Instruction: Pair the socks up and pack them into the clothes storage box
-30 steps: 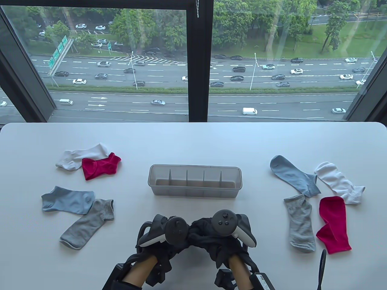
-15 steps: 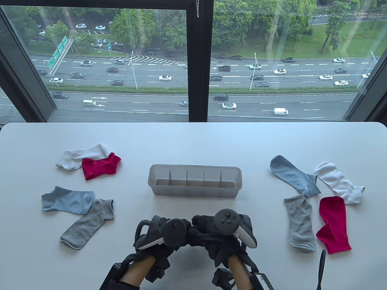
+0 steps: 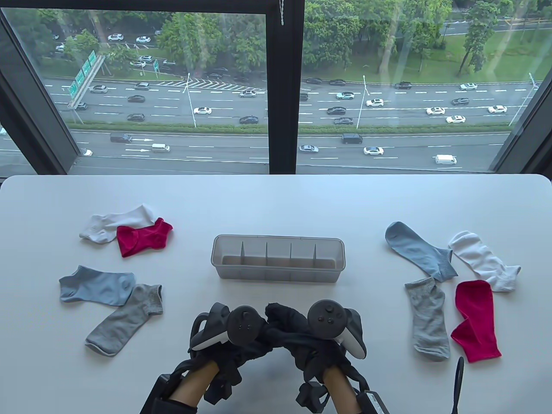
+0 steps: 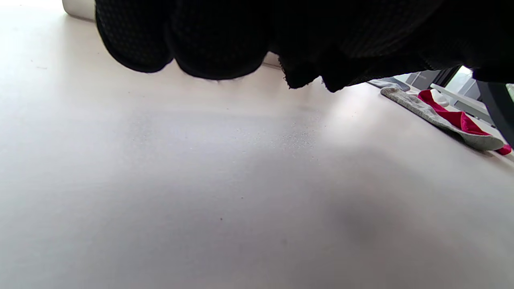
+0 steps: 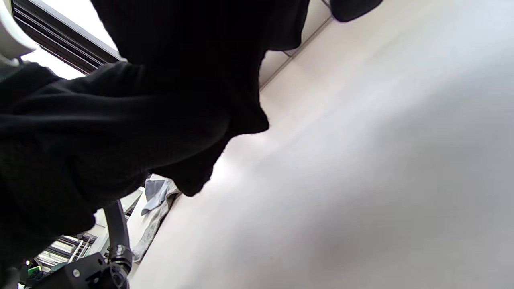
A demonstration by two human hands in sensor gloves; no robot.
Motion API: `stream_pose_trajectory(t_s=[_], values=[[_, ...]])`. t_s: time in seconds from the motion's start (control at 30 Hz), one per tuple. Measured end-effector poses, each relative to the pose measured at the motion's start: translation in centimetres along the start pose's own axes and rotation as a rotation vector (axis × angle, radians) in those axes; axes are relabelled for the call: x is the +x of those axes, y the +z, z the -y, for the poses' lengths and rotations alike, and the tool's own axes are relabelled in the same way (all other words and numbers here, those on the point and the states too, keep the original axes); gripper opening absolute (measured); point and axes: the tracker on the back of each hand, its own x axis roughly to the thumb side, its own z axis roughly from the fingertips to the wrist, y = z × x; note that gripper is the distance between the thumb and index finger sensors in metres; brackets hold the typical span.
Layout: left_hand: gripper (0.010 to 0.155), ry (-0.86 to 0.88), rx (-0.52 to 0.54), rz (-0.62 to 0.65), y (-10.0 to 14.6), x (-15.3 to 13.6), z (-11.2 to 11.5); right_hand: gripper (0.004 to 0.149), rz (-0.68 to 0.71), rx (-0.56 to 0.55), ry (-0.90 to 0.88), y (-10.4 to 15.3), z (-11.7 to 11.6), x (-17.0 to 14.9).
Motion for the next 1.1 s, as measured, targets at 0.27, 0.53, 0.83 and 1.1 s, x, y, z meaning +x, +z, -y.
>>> stream_pose_trajectory(t_s=[0.27, 0.53, 0.83, 1.1], values=[[0.069, -0.168, 0.22, -0.003, 0.8, 1.4, -0.5, 0.053, -0.054, -0.04, -0.007, 0.0, 0.4, -0.5], [0.059, -0.104, 0.08, 0.003, 0.3, 0.8, -0.2, 0.062, -0.012, -0.001, 0.024, -0.1, 0.1, -0.3], [0.08, -0.257, 0.105, -0.117, 0.3, 1.7, 0.5, 0.053, -0.046, -0.062, 0.094, -0.1, -0.2, -0.2], [0.057, -0.248, 0.153, -0.026, 0.3, 2.0, 0.2, 0.07, 0.017, -0.017, 0.113, 0.0, 0.3, -0.3]])
